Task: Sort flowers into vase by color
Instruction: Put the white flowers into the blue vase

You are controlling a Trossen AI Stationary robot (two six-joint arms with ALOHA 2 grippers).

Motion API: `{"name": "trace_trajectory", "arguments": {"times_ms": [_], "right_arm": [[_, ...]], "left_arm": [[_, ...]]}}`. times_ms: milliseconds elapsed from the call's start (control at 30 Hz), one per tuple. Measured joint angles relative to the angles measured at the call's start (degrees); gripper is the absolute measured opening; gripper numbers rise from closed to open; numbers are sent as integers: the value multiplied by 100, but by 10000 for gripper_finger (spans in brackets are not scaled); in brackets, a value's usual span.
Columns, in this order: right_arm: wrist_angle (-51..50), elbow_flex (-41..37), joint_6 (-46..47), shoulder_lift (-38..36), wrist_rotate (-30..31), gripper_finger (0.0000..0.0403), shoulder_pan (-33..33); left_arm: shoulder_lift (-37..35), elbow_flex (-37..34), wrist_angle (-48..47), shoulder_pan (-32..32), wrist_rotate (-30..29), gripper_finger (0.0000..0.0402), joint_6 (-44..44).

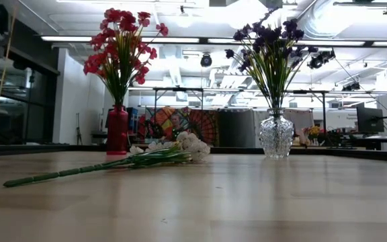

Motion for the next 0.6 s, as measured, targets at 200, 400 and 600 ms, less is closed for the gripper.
{"name": "trace_trajectory", "arguments": {"times_ms": [200,400,600], "right_arm": [[-505,0,2,-679,606,243,169],[-903,0,157,-1018,1110,243,427],[-1408,0,166,-1114,1326,243,615]], "left_arm": [[585,605,-1432,1540,2189,197,-1303],[1479,1002,-1860,3779,4690,197,-1914],[2741,1074,-1985,5654,6719,197,-2280]]}}
